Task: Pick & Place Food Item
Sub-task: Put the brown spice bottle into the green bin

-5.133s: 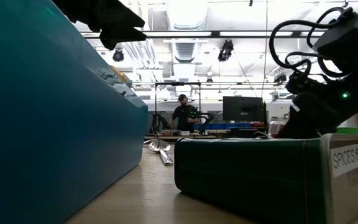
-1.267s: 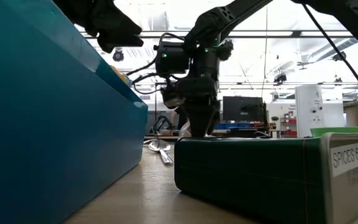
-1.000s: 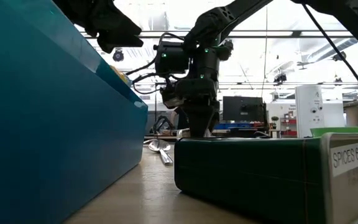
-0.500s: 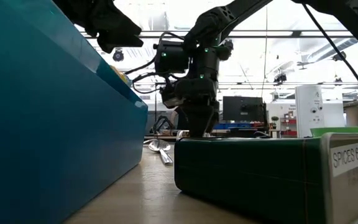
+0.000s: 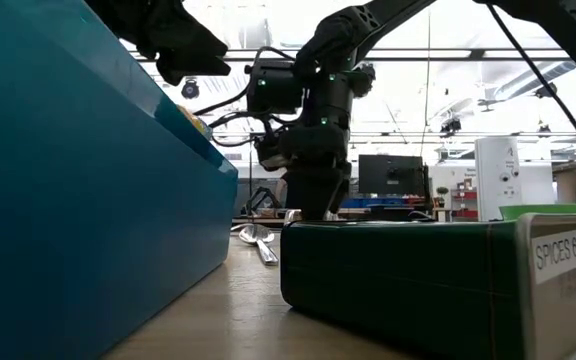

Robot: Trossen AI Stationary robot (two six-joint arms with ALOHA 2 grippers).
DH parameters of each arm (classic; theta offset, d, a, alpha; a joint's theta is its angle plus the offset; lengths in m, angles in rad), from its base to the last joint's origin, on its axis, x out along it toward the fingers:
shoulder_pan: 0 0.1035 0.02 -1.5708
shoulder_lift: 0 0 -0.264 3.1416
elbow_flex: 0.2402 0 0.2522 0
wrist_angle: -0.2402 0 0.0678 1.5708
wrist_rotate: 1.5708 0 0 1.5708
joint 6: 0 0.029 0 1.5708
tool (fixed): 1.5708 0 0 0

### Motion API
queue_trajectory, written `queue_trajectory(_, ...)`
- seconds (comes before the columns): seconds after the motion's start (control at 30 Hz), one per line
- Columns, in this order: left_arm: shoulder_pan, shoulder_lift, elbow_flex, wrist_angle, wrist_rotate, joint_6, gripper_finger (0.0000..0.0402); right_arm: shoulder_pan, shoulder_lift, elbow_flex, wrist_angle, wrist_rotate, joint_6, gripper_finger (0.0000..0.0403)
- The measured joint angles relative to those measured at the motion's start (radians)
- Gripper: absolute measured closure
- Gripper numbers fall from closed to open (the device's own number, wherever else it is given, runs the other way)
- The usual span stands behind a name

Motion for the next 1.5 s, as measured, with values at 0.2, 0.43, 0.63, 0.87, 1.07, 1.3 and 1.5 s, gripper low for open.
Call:
queue_trajectory(0.2, 0.000, 0.000, 0.000, 0.000, 0.000, 0.000, 0.0173, 0.020, -0.018, -0.001, -0.011, 0.078, -0.002, 0.0100)
queue_trajectory(0.43, 0.000, 0.000, 0.000, 0.000, 0.000, 0.000, 0.0173, 0.038, -0.092, -0.011, -0.033, 0.098, 0.023, 0.0099)
queue_trajectory(0.63, 0.000, 0.000, 0.000, -0.006, 0.000, 0.000, 0.0173, 0.059, -0.158, -0.037, -0.026, 0.145, 0.026, 0.0099)
queue_trajectory(0.87, 0.000, -0.001, 0.000, -0.008, 0.000, 0.000, 0.0173, 0.092, -0.281, -0.215, 0.174, 0.226, 0.082, 0.0100)
queue_trajectory(1.07, 0.000, -0.001, 0.000, -0.025, 0.000, 0.000, 0.0173, 0.138, -0.429, -0.525, 0.571, 0.339, 0.187, 0.0100)
queue_trajectory(1.3, 0.000, -0.001, 0.000, -0.039, 0.000, 0.000, 0.0173, 0.260, -0.514, -0.790, 1.006, 0.619, 0.198, 0.0100)
queue_trajectory(1.5, 0.000, -0.001, 0.000, -0.039, 0.000, 0.000, 0.0173, 0.320, -0.495, -0.851, 1.158, 0.757, 0.281, 0.0100)
